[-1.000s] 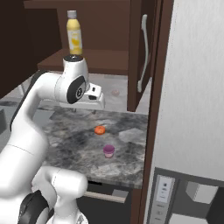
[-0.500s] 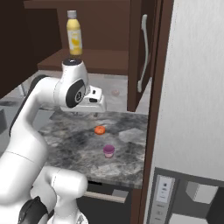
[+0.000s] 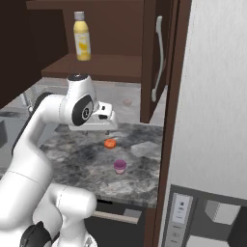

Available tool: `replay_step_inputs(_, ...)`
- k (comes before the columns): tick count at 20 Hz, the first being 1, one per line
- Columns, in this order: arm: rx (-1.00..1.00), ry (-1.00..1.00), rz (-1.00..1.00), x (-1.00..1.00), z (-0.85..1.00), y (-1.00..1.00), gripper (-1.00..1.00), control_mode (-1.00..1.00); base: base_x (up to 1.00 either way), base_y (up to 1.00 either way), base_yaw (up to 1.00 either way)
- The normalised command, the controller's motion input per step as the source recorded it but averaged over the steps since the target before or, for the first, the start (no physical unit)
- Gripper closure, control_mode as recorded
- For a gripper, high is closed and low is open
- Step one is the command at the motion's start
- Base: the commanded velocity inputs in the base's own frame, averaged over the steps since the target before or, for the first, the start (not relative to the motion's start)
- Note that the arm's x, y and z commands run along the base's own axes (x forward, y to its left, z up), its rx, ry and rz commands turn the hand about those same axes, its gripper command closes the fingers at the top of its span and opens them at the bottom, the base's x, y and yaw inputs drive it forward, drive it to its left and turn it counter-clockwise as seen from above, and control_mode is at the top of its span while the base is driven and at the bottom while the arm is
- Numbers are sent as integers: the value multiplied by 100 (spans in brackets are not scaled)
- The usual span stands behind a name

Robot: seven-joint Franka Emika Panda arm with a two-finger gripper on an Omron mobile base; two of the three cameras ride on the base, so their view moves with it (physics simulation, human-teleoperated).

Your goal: Pick the jam and jam from the counter and place them in the cabinets closest to them.

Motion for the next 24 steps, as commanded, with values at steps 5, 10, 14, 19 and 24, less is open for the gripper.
replay_step_inputs(5, -3, 0, 1, -2, -34, -13, -100, -100, 0, 0, 0)
replay_step_inputs(10, -1, 0, 2, 0, -27, -13, -100, -100, 0, 0, 0)
replay_step_inputs(14, 0, 0, 2, 0, -24, -12, -100, -100, 0, 0, 0)
replay_step_inputs(19, 0, 0, 2, 1, -23, -12, -100, -100, 0, 0, 0)
replay_step_inputs(24, -2, 0, 2, 7, -26, -8, -100, -100, 0, 0, 0)
